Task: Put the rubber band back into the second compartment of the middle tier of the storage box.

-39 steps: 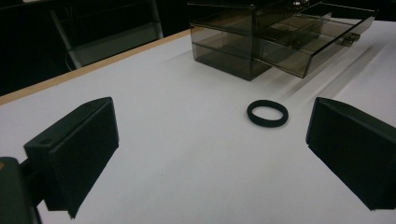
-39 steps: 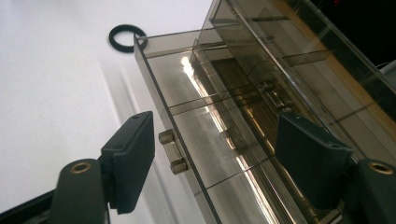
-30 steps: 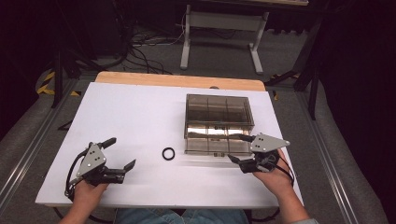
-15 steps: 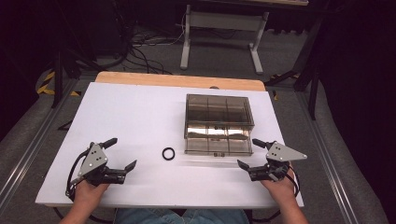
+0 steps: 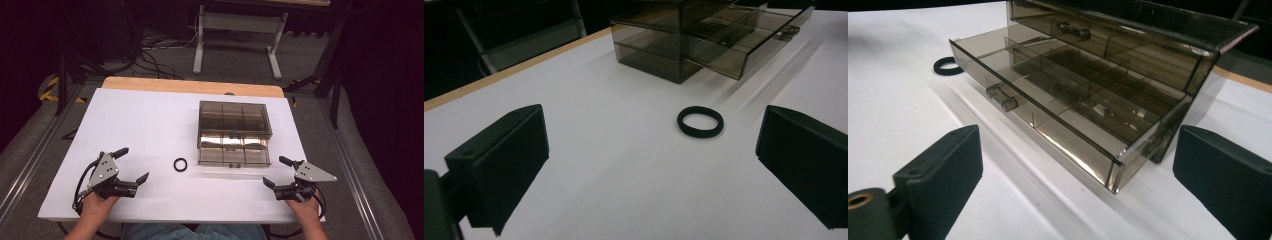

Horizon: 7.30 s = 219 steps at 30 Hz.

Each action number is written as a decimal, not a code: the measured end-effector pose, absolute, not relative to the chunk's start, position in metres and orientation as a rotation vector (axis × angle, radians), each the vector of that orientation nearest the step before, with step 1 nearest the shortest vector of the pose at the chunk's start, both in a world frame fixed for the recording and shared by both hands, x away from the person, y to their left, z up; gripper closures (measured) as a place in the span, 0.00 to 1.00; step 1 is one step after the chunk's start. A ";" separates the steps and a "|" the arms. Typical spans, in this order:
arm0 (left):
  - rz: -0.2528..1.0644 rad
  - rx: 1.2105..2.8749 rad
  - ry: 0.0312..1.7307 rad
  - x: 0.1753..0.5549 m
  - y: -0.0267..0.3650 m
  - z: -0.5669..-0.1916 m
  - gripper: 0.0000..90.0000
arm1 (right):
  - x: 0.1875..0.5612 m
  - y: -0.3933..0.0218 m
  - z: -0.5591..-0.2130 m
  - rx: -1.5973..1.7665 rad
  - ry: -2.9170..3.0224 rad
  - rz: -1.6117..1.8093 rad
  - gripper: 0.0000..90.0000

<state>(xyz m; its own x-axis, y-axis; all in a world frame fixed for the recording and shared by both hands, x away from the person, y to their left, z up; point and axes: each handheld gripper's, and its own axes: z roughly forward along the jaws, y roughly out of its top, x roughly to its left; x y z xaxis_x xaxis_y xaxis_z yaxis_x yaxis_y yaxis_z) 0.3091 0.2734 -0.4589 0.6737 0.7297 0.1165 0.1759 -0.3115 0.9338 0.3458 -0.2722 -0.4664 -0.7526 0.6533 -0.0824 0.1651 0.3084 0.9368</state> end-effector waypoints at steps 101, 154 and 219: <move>0.231 2.348 0.595 0.383 0.161 -0.470 0.71 | 0.349 -0.262 -0.475 0.718 2.228 1.383 0.11; 0.361 2.226 0.616 0.375 0.172 -0.452 0.96 | 0.349 -0.261 -0.476 0.709 2.236 1.377 0.11; 0.251 2.092 0.517 0.401 0.119 -0.410 0.95 | 0.349 -0.261 -0.476 0.711 2.243 1.364 0.12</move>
<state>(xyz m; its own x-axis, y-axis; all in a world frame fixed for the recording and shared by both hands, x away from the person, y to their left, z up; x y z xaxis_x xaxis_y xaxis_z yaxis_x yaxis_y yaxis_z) 0.4007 0.1192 -0.4097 0.8903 0.4549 -0.0227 0.2638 -0.4743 0.8399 0.3491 -0.2606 -0.4761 -0.7818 0.6174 -0.0870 0.2066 0.3881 0.8982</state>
